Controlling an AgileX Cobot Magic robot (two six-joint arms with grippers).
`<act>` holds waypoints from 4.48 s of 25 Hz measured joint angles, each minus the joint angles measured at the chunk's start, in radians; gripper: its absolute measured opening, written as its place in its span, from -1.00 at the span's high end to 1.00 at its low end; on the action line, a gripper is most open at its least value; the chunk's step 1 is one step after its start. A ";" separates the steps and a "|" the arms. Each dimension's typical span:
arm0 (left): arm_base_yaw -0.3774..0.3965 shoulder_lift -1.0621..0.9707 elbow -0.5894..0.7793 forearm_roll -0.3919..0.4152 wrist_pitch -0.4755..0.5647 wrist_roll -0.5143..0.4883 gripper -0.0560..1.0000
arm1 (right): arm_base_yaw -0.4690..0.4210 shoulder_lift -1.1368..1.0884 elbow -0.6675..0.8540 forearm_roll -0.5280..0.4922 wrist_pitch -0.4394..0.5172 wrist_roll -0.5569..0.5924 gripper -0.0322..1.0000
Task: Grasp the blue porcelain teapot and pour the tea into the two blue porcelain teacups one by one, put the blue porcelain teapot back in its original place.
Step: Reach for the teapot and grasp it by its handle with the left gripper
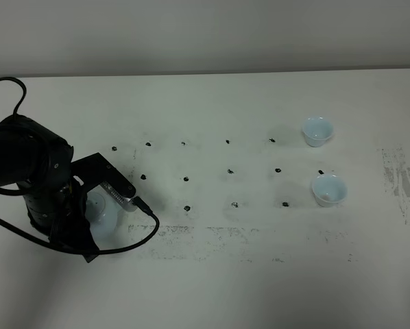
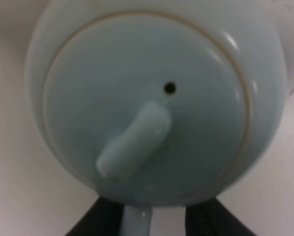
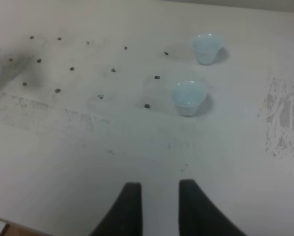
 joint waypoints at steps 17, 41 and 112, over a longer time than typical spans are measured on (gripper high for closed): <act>0.000 0.000 0.000 0.018 0.011 -0.046 0.30 | 0.000 0.000 0.000 0.000 0.000 0.000 0.52; 0.000 0.000 0.000 0.019 -0.031 -0.046 0.30 | 0.000 0.000 0.000 0.000 0.000 0.000 0.52; 0.000 -0.051 0.001 -0.045 -0.075 -0.048 0.73 | 0.000 0.000 0.000 0.000 0.000 0.000 0.52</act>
